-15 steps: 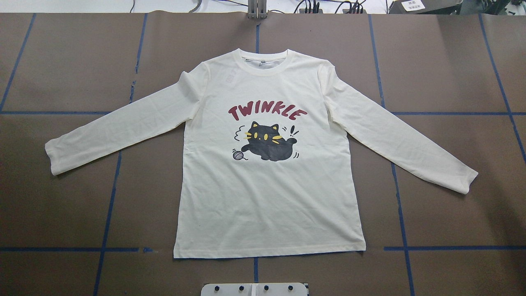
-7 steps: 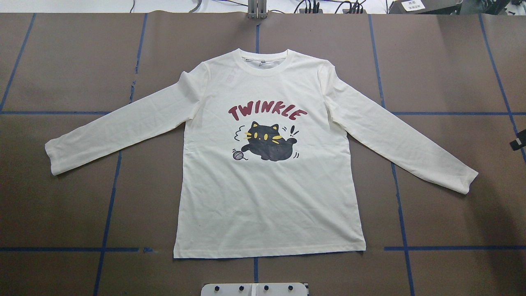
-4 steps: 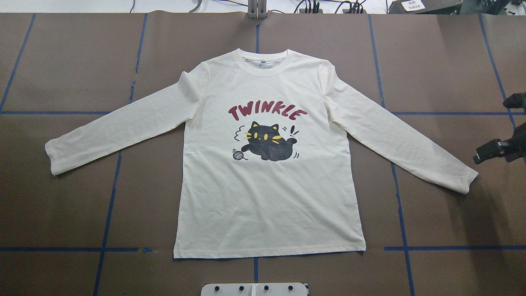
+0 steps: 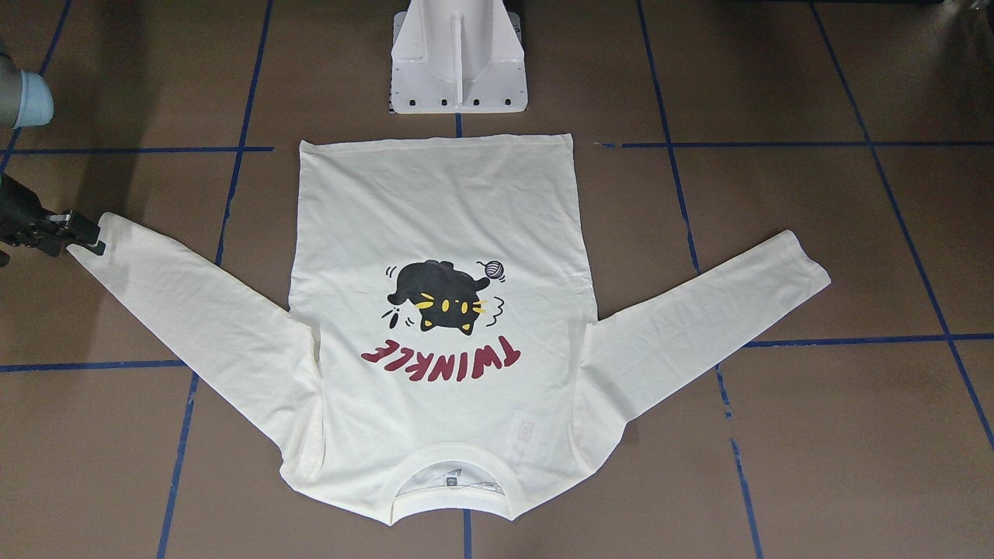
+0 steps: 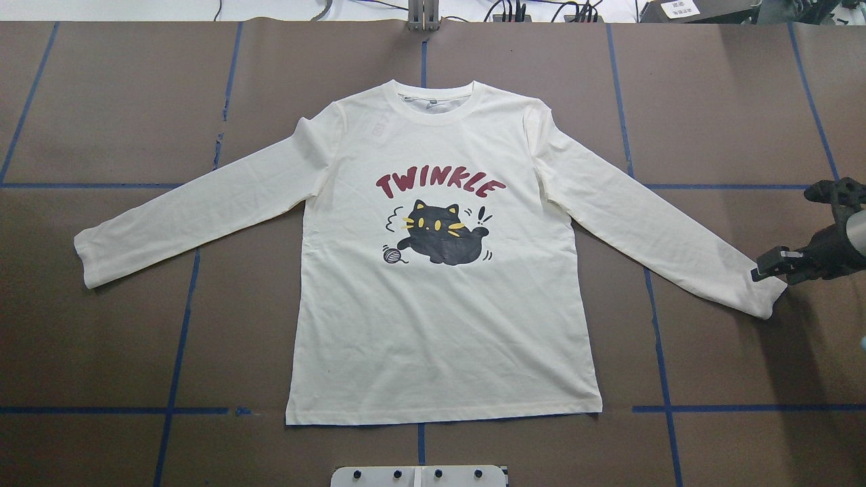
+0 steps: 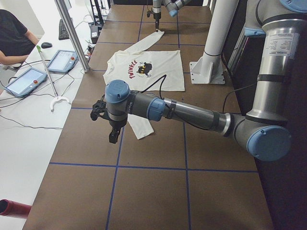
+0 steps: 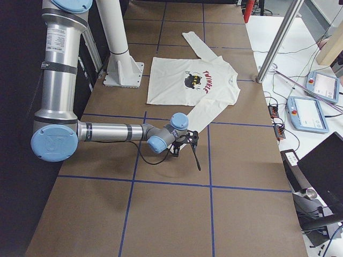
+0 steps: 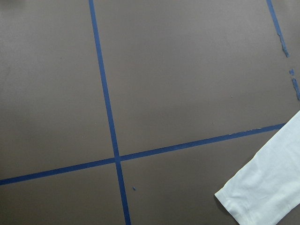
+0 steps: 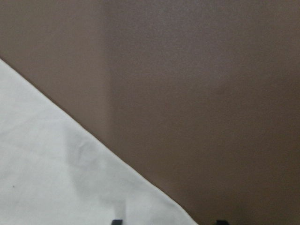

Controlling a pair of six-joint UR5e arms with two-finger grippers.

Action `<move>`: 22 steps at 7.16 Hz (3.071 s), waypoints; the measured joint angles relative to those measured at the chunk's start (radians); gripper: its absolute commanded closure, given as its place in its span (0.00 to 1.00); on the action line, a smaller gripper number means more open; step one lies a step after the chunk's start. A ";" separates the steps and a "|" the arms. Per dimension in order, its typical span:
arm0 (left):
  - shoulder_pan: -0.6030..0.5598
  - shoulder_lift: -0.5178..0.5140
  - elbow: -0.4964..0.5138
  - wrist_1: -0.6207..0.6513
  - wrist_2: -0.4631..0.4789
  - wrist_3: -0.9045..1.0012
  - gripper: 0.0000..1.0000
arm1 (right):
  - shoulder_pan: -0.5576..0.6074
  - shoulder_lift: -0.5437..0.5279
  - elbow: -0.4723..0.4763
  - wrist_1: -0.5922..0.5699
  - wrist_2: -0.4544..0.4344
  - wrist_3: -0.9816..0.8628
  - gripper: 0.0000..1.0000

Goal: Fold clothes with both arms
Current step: 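Lower the right gripper onto the sleeve cuff nearest it and grasp, then carry the grasped sleeve across the shirt toward the left gripper and release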

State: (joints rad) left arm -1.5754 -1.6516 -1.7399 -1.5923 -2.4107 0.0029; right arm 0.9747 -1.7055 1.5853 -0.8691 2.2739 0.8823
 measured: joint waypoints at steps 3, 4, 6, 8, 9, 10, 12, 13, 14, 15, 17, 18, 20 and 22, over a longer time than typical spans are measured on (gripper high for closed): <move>0.000 0.001 -0.006 0.000 0.001 0.000 0.00 | 0.002 -0.016 -0.001 0.008 0.006 0.009 1.00; 0.000 0.002 -0.009 0.000 0.000 0.000 0.00 | 0.003 -0.019 0.003 0.009 0.008 0.009 0.68; 0.000 0.003 -0.011 0.001 0.000 0.000 0.00 | 0.004 -0.018 0.004 0.006 0.007 0.008 0.35; 0.000 0.003 -0.012 0.002 0.000 0.000 0.00 | 0.004 -0.016 0.001 0.004 0.001 0.009 0.37; 0.000 0.004 -0.012 0.002 -0.001 0.000 0.00 | 0.005 -0.017 0.000 0.003 -0.001 0.009 0.37; 0.000 0.004 -0.012 0.002 -0.001 0.000 0.00 | 0.005 -0.019 0.000 0.003 -0.001 0.010 0.43; -0.001 0.006 -0.015 0.002 -0.001 0.000 0.00 | 0.005 -0.024 0.001 0.002 -0.002 0.010 0.78; -0.001 0.010 -0.018 0.002 -0.001 0.000 0.00 | 0.004 -0.025 0.000 0.002 -0.002 0.010 1.00; -0.001 0.012 -0.019 0.002 0.000 0.000 0.00 | 0.004 -0.026 -0.001 0.002 -0.002 0.010 1.00; -0.001 0.013 -0.019 0.002 0.000 0.000 0.00 | 0.004 -0.026 0.000 0.000 -0.002 0.010 1.00; -0.001 0.013 -0.020 0.002 0.001 0.000 0.00 | 0.005 -0.022 0.014 -0.001 0.004 0.009 1.00; -0.002 0.014 -0.023 0.002 0.001 0.000 0.00 | 0.014 -0.019 0.056 -0.025 0.025 0.011 1.00; -0.002 0.016 -0.048 0.005 0.000 -0.001 0.00 | 0.042 0.073 0.271 -0.291 0.095 0.031 1.00; -0.002 0.021 -0.079 0.007 -0.001 -0.001 0.00 | -0.010 0.417 0.390 -0.676 0.094 0.199 1.00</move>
State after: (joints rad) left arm -1.5770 -1.6305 -1.8190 -1.5850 -2.4114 0.0016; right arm 0.9648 -1.2889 1.9752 -1.5452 2.3674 1.0815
